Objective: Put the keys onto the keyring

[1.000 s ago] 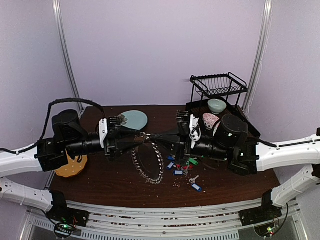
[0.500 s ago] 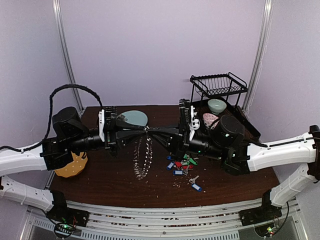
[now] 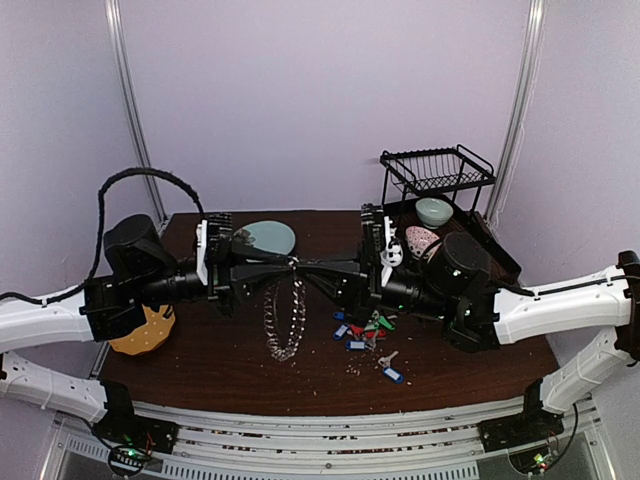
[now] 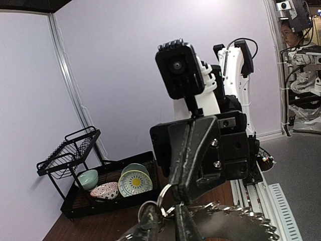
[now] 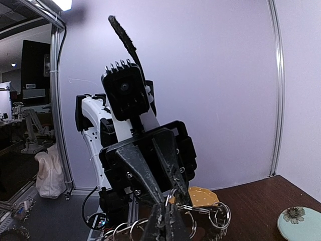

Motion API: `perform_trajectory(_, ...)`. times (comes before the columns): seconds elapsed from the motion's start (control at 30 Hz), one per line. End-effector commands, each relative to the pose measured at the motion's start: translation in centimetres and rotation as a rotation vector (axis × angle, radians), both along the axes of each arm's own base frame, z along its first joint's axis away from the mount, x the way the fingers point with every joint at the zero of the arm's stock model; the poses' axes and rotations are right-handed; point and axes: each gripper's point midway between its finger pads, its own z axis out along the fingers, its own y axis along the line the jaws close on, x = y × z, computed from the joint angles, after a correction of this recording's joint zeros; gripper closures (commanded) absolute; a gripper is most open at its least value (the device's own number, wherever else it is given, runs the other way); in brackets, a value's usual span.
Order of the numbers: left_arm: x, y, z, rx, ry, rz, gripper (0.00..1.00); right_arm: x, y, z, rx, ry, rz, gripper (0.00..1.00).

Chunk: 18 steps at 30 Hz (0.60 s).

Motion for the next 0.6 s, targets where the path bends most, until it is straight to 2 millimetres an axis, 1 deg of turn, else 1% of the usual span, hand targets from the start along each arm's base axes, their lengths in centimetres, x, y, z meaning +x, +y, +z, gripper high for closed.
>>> perform_trajectory(0.0, -1.3, -0.6, -0.3, 0.017, -0.005, -0.082, 0.89, -1.2, -0.6, 2.3, 0.054, -0.083, 0.025, 1.0)
perform_trajectory(0.13, -1.6, -1.0, -0.3, 0.024, -0.006, -0.112, 0.89, -1.0, -0.3, 1.9, 0.029, -0.095, 0.013, 1.0)
perform_trajectory(0.17, -1.7, -1.0, -0.3, 0.023, -0.009, -0.115, 0.92, -0.9, -0.3, 1.9, 0.027, -0.098, 0.008, 1.0)
perform_trajectory(0.23, -1.7, -0.9, -0.3, 0.025, -0.017, -0.115, 1.0, -0.8, -0.3, 1.8, 0.019, -0.105, -0.001, 1.0)
perform_trajectory(0.4, -1.3, -0.3, -0.5, 0.019, -0.054, -0.067, 1.0, -0.3, -0.6, 1.4, -0.008, -0.126, -0.038, 1.0)
perform_trajectory(0.47, -0.7, 0.3, -0.9, 0.016, -0.086, -0.011, 1.0, -0.2, -0.6, 0.9, -0.034, -0.145, -0.051, 1.0)
perform_trajectory(0.57, 0.0, 1.3, -0.4, -0.012, -0.161, 0.072, 1.0, 0.0, -0.2, -0.2, -0.095, -0.177, -0.055, 1.0)
